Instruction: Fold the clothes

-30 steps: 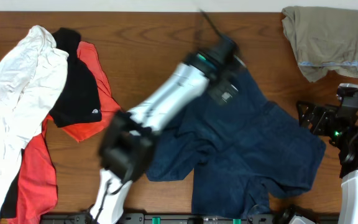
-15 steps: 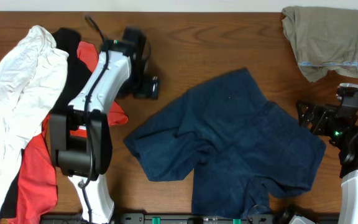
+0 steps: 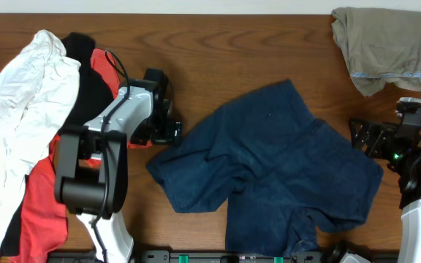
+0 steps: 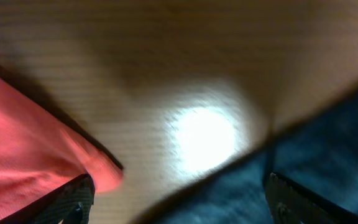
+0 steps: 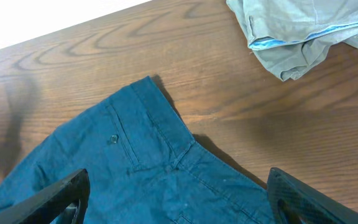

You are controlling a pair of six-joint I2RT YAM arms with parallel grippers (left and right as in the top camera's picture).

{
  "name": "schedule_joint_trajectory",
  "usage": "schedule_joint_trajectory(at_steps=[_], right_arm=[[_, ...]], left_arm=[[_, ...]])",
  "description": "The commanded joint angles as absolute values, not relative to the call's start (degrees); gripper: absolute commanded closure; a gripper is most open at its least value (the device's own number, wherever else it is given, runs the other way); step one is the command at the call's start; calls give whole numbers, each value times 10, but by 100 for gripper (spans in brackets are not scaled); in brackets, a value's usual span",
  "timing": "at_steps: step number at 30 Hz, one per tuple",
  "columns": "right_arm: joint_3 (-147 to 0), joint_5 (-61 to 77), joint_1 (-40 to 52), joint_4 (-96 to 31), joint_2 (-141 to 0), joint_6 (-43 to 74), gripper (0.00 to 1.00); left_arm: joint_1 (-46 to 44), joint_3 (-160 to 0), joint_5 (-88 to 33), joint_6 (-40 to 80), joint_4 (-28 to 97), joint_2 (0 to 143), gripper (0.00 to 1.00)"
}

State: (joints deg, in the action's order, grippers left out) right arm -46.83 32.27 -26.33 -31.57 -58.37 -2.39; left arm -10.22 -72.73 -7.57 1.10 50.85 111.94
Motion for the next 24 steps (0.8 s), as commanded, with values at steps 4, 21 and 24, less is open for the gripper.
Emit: schedule_joint_trajectory(at_steps=[4, 21, 24], right_arm=[[-475, 324, -258, -306, -589, -35, 12], [-475, 324, -258, -309, -620, -35, 13], [-475, 324, -258, -309, -620, -35, 12]], left_arm=[[-100, -716, -118, -119, 484, 1084, 12], [-100, -675, -223, -249, 504, 1070, 11], [-100, -670, -223, -248, 498, 1070, 18]])
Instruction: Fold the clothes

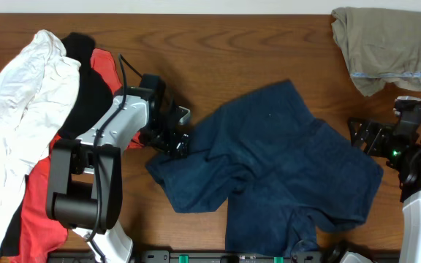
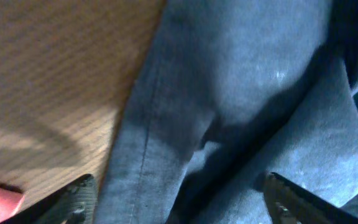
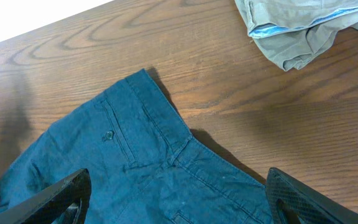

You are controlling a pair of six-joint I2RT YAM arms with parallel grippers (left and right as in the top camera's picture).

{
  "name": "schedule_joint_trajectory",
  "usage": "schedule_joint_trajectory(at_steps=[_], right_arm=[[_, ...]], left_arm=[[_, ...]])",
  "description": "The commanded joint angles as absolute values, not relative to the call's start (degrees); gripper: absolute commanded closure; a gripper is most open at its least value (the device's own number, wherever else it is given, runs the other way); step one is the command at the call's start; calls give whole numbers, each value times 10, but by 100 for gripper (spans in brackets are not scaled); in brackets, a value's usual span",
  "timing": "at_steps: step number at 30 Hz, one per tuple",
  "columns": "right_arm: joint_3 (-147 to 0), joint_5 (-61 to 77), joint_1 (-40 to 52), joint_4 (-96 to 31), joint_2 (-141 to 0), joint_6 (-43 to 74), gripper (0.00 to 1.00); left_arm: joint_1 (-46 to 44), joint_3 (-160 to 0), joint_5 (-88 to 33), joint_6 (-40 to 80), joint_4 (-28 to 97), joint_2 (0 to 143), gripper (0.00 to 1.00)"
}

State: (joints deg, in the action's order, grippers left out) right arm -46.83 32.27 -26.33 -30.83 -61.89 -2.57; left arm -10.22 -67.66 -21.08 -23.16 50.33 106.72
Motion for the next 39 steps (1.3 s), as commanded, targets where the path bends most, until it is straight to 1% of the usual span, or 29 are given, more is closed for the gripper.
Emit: schedule_joint_trajectory(at_steps=[1, 3, 4, 10, 13, 16, 19, 20, 24, 27, 31, 35, 39], right_arm=[[-475, 324, -258, -309, -620, -35, 13], [-475, 324, -258, -309, -620, -35, 13], [-475, 324, -258, -309, -620, -35, 13], [-475, 324, -258, -309, -620, -35, 13], [-475, 324, -258, -309, -620, -35, 13], [-475, 324, -258, -309, -620, -35, 13], [-475, 324, -258, -309, -620, -35, 13], [-475, 324, -258, -309, -620, -35, 13], [-475, 324, -258, -308, -620, -35, 13], [-475, 324, -258, -306, -620, -35, 18], [-475, 324, -255, -305, -625, -35, 20], [-475, 324, -239, -288, -639, -28, 21], [-475, 324, -210, -245, -663, 2, 21]], left_arm=[[-100, -667, -223, -248, 491, 1070, 23], [-100, -658, -223, -248, 470, 1070, 33], [-100, -652, -223, -244, 455, 1070, 36], [-100, -613, -223, -224, 385, 1070, 39], [-100, -605, -223, -224, 375, 1070, 45], [-100, -605, -223, -224, 366, 1070, 65], [-100, -605, -222, -220, 334, 1070, 91], [-100, -605, -216, -209, 317, 1070, 94], [-100, -605, -181, -151, 212, 1070, 94], [-100, -606, -150, -125, 109, 1070, 94], [-100, -615, -119, -102, -18, 1070, 94], [-100, -660, -119, -102, -79, 1074, 94], [-100, -759, -119, -104, -80, 1110, 94]])
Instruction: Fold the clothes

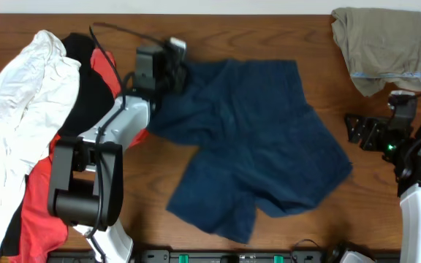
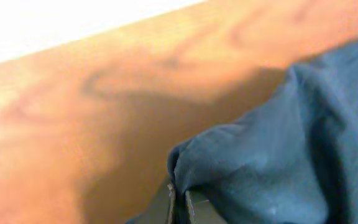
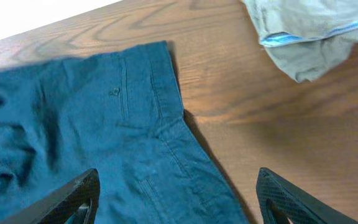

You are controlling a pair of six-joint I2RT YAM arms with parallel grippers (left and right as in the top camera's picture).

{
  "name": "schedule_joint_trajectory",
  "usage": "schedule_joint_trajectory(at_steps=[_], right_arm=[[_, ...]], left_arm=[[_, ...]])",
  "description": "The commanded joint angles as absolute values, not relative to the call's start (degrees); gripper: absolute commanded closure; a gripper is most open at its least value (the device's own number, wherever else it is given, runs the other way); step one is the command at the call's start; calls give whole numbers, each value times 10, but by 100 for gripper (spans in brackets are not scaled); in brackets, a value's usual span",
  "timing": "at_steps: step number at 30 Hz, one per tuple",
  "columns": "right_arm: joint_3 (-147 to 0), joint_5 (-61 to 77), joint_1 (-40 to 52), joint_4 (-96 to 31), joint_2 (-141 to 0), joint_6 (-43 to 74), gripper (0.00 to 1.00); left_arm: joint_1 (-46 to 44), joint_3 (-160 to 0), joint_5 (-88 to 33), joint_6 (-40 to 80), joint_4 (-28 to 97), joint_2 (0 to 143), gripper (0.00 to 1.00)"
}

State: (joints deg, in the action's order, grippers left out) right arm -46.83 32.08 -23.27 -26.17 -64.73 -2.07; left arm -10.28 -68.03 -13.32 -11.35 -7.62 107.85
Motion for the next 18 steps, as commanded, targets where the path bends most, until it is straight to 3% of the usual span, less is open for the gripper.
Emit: schedule_joint_trajectory(at_steps=[1, 13, 14, 15, 16, 17, 18], right_arm=[[-475, 324, -204, -236, -668, 4, 22], [-475, 274, -175, -205, -683, 4, 20], [-475, 274, -175, -205, -683, 4, 20], [-475, 274, -175, -203, -683, 4, 20], [-475, 274, -175, -202, -683, 4, 20], [-475, 274, -175, -198, -683, 4, 19], [-475, 276, -175, -194, -683, 4, 18]], left_arm=[[-100, -787, -119, -104, -78, 1125, 94], [-101, -1040, -113, -106, 3, 1308, 91], [-102, -1049, -113, -106, 13, 1314, 74], [-103, -1050, -113, -106, 20, 1315, 41], [-103, -1050, -113, -106, 27, 1315, 13], [-103, -1050, -113, -106, 37, 1313, 2], [-103, -1050, -112, -106, 48, 1309, 2]])
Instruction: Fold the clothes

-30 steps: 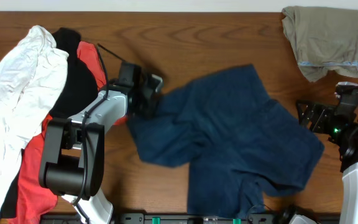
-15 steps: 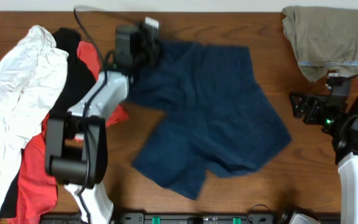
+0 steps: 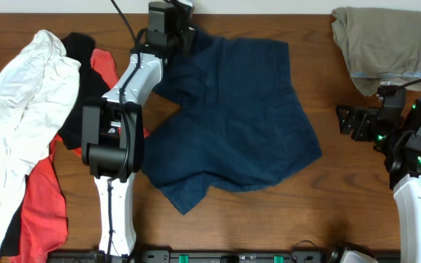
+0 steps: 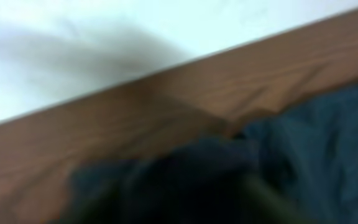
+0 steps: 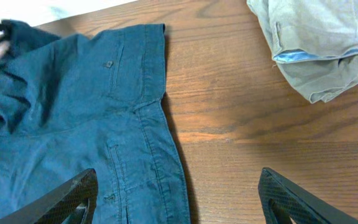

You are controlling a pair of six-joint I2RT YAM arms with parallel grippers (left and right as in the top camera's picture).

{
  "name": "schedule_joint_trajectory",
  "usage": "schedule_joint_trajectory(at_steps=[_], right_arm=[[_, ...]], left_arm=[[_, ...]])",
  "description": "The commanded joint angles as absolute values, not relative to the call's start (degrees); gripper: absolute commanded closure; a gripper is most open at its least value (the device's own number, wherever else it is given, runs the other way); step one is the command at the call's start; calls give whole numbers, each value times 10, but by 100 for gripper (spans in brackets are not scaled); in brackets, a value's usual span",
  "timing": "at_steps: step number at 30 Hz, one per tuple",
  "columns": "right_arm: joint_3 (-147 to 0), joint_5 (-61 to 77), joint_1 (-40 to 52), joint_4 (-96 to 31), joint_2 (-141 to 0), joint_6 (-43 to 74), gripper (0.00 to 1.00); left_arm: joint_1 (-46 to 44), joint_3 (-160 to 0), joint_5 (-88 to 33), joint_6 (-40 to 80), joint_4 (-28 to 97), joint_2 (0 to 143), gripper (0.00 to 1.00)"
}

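Dark blue shorts [image 3: 232,124] lie spread across the middle of the table, with one corner bunched up at the far edge. My left gripper [image 3: 180,31] is at that far edge, shut on this corner. The left wrist view is blurred and shows only dark cloth [image 4: 303,137] low in the frame. My right gripper [image 3: 346,120] hangs open just right of the shorts, with nothing between its fingers [image 5: 64,202]. In the right wrist view the shorts' waistband [image 5: 154,74] and a back pocket button show.
A pile of white [image 3: 20,95], black [image 3: 86,69] and red [image 3: 42,197] clothes covers the left side. A crumpled grey-green garment [image 3: 382,44] lies at the far right corner, also in the right wrist view [image 5: 316,43]. Bare wood [image 3: 327,212] shows at the front right.
My left gripper has moved further toward the far table edge with the shorts' corner in it. The shorts have shifted up and left with it. The right gripper is still open.
My left gripper was open beside the shorts' left edge near the red cloth, then open over that edge. Later it was shut on a corner, lifted toward the far side, with the shorts dragged leftward. Now the corner is at the far edge.
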State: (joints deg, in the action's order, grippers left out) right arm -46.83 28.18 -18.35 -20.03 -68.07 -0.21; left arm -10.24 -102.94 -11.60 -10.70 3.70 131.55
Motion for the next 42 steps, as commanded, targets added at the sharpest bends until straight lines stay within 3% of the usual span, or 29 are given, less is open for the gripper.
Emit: schedule_joint_trajectory(at_steps=[1, 14, 24, 26, 30, 42], right_arm=[[-475, 281, -175, -189, -683, 4, 17], [-475, 276, -139, -177, -696, 6, 17], [-475, 185, -80, -267, -734, 6, 14], [-475, 182, -72, -288, -749, 6, 14], [-475, 181, -68, -311, -783, 3, 30], [-475, 156, -65, -315, -872, 4, 34]], left_arm=[[-103, -1050, -112, -103, 64, 1301, 2], [-79, -1050, -109, -35, 517, 1081, 2], [-77, -1032, -108, 15, 715, 1030, 2], [-77, -1001, -108, 23, 722, 1015, 2], [-77, -893, -108, 43, 682, 963, 2], [-82, -556, -128, 143, 517, 827, 2]])
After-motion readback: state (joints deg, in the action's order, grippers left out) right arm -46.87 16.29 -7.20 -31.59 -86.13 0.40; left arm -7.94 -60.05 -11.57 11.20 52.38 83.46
